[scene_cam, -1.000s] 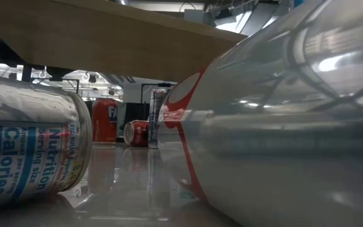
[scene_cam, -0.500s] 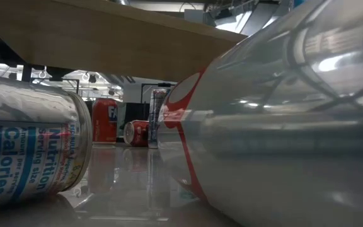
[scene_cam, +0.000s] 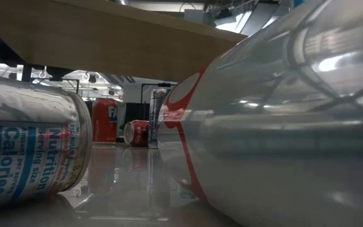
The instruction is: Place canned beverage on shelf
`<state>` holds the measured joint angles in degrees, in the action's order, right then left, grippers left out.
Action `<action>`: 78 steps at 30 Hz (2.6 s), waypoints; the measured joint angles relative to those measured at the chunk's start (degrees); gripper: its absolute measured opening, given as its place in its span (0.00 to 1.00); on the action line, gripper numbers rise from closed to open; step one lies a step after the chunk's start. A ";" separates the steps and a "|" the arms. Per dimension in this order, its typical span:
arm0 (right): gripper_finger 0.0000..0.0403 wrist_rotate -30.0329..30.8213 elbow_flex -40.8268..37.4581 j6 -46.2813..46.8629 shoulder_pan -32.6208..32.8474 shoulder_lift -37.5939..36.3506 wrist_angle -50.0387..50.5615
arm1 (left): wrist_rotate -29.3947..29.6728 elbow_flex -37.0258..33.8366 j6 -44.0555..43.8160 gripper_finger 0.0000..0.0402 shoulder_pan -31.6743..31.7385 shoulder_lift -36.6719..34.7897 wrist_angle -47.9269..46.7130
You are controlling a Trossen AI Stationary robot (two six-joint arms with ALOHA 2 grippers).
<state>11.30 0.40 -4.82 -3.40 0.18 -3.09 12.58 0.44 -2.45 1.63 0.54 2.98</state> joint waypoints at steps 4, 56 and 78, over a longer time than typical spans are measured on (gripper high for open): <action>0.14 -0.01 0.00 0.00 0.00 0.01 0.00 | 0.00 0.01 0.02 0.87 0.02 -0.02 4.49; 0.14 0.01 0.00 0.00 0.00 -0.01 -0.02 | 34.60 37.36 -12.55 0.86 0.03 38.60 13.10; 0.14 -3.66 -0.02 3.34 0.00 0.01 0.15 | 17.44 58.01 -43.80 0.87 14.57 61.58 -15.23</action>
<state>7.64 0.38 -1.48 -3.40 0.19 -2.94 30.02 58.46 -46.25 16.19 62.11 -12.25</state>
